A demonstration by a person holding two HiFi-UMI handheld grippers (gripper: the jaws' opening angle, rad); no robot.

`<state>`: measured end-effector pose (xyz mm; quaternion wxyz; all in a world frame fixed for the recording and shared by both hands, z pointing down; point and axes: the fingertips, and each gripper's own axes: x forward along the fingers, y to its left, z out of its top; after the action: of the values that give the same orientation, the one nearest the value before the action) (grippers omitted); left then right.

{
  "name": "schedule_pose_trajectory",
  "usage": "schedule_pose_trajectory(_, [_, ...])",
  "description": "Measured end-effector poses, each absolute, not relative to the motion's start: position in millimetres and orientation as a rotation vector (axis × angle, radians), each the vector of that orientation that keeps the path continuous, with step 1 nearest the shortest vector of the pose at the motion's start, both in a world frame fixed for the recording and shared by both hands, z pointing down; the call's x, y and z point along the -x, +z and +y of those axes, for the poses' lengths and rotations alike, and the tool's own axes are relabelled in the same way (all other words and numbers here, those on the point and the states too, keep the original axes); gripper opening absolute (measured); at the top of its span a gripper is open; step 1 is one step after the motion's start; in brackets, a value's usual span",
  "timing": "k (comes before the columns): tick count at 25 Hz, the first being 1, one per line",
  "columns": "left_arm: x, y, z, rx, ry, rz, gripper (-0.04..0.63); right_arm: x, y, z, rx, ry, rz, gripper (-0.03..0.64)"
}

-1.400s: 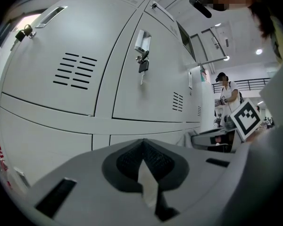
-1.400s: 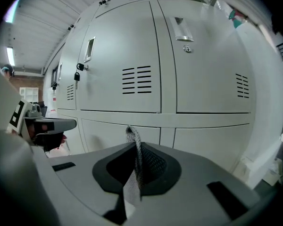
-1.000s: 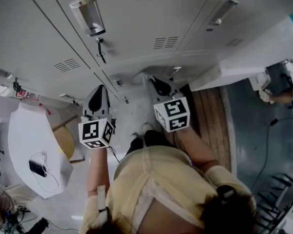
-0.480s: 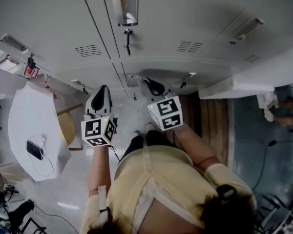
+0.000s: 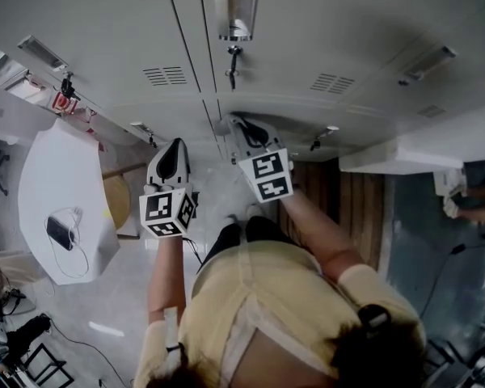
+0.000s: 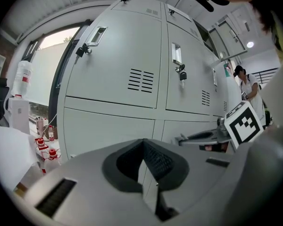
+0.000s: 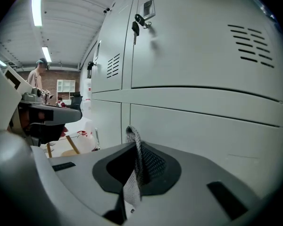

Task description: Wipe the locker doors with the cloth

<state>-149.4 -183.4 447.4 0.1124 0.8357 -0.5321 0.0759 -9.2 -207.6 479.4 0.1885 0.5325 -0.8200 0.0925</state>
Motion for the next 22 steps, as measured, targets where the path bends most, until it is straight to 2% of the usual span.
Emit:
schedule_pose_trajectory(9, [149,450,-189,-2.454,0.238,-1.559,0.002,-10,482,-212,-1.549,0.265,-2.257,0.014])
schedule_pose_trajectory(22, [97,455,-197,-2.547,0.260,-1.395,0.002,-79,486,-195,-1.729,0.318,-2.119,0.014])
